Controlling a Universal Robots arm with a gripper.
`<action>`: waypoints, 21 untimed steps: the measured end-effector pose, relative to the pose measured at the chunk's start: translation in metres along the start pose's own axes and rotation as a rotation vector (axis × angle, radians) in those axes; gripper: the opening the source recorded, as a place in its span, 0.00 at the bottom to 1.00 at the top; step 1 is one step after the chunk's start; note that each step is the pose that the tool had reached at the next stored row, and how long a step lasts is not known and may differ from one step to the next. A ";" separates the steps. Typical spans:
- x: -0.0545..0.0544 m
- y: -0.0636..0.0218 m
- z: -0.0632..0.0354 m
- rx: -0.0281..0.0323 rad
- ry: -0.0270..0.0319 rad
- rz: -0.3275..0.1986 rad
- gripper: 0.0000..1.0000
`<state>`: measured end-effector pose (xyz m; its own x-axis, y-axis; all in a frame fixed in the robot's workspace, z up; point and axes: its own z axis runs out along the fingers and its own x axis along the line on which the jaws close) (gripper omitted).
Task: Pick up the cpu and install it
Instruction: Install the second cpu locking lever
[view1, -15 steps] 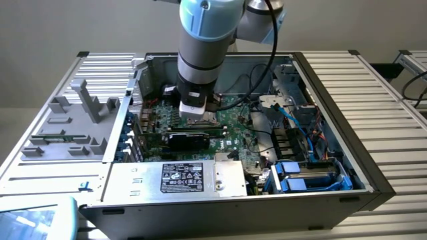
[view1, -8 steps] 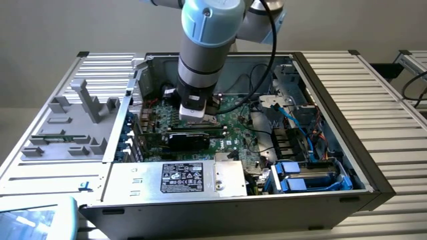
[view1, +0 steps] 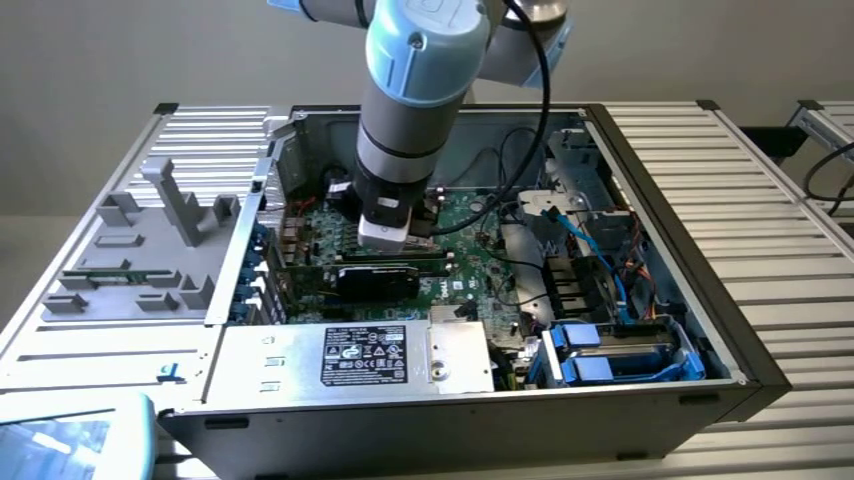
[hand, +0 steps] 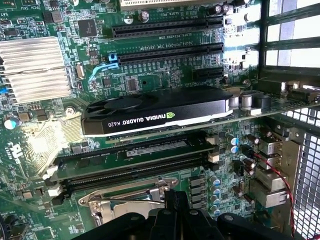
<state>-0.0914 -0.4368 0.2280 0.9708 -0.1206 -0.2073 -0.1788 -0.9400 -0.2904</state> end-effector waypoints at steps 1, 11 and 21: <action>0.000 0.0004 0.0014 0.0003 -0.0009 0.001 0.12; -0.002 0.0033 0.0167 0.0018 -0.0095 0.020 0.12; -0.004 0.0031 0.0278 0.0051 -0.0188 0.049 0.12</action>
<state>-0.1003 -0.4304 0.2020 0.9577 -0.1604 -0.2390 -0.2270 -0.9315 -0.2842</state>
